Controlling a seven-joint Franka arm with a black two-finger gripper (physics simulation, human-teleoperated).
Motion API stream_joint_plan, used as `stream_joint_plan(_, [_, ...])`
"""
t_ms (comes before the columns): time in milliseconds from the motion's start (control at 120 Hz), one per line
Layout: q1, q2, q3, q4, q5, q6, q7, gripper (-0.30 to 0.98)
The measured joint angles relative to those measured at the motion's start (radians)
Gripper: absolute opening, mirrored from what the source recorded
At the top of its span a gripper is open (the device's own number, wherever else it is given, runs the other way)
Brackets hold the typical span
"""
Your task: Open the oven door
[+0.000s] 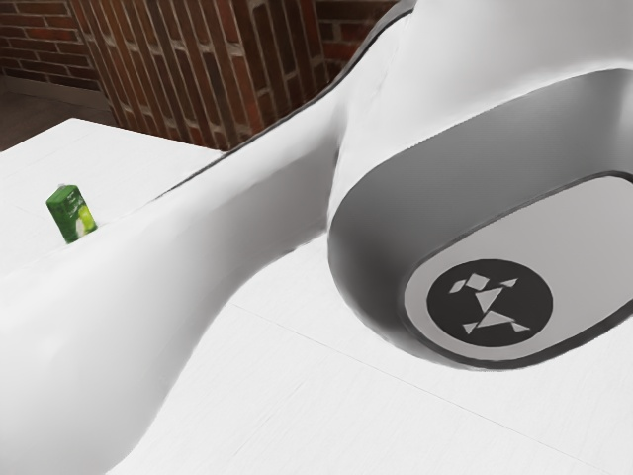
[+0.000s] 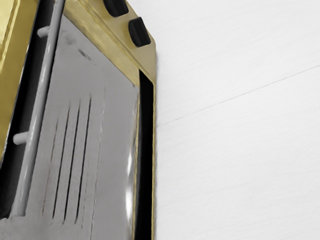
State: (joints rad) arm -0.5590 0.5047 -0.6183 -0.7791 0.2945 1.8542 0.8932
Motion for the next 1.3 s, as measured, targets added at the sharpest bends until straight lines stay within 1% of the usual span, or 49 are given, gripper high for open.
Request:
stream_joint_plan(208, [-0.058,0.109,0.0,0.007,0.097,0.184,0.176,0.68])
stream_joint_plan(375, [-0.085,0.144,0.0,0.007,0.133,0.275,0.279,0.68])
stream_joint_plan(467, [-0.085,0.164,0.001,0.009,0.141,0.326,0.324,0.68])
stream_joint_plan(558, [-0.085,0.188,0.041,0.013,0.144,0.377,0.363,0.68])
stream_joint_plan(792, [-0.072,0.243,0.076,0.03,0.146,0.467,0.44,0.68])
stream_joint_plan(1300, [-0.042,0.27,0.08,0.03,0.142,0.517,0.532,0.69])
